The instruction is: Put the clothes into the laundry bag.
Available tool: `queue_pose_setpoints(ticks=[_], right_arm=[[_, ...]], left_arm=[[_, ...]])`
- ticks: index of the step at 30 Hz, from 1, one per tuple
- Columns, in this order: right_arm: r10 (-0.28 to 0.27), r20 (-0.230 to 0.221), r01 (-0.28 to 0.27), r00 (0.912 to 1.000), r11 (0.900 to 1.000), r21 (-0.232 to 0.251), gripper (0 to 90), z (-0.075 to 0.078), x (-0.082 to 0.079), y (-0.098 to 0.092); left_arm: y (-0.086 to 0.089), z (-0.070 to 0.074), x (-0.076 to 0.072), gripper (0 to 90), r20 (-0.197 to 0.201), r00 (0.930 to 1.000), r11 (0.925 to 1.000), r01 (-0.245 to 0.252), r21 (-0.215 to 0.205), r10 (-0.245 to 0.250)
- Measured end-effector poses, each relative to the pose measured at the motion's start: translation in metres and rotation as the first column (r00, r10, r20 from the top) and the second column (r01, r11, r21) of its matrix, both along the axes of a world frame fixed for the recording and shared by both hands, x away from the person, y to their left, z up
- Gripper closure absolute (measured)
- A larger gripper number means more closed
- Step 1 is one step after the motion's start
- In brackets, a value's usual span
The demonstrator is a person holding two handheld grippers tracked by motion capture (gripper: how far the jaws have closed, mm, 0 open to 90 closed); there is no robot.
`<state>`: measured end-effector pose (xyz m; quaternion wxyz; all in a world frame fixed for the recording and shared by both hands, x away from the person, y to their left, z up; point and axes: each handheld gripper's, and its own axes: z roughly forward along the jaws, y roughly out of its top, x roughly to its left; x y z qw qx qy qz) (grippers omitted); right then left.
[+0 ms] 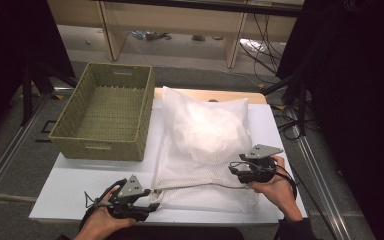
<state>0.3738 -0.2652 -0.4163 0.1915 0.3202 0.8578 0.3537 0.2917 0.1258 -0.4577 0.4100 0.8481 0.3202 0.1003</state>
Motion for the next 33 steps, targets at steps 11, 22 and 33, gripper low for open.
queue_pose_setpoints(ticks=[11,22,33], right_arm=[[0.001,0.011,-0.002,0.9999,0.995,0.1,32.6,0.005,-0.011,0.005],[-0.02,-0.037,0.025,0.9991,0.989,0.149,27.8,-0.003,-0.029,0.007],[-0.026,-0.036,0.032,0.999,0.986,0.162,21.1,-0.013,-0.051,0.003]], left_arm=[[0.012,0.009,0.003,32.6,0.055,0.9912,0.988,-0.114,-0.103,0.121],[0.021,0.009,0.005,22.3,0.057,0.9876,0.9801,-0.137,-0.144,0.146],[0.021,0.007,0.0,15.8,0.05,0.9923,0.9876,-0.107,-0.114,0.113]])
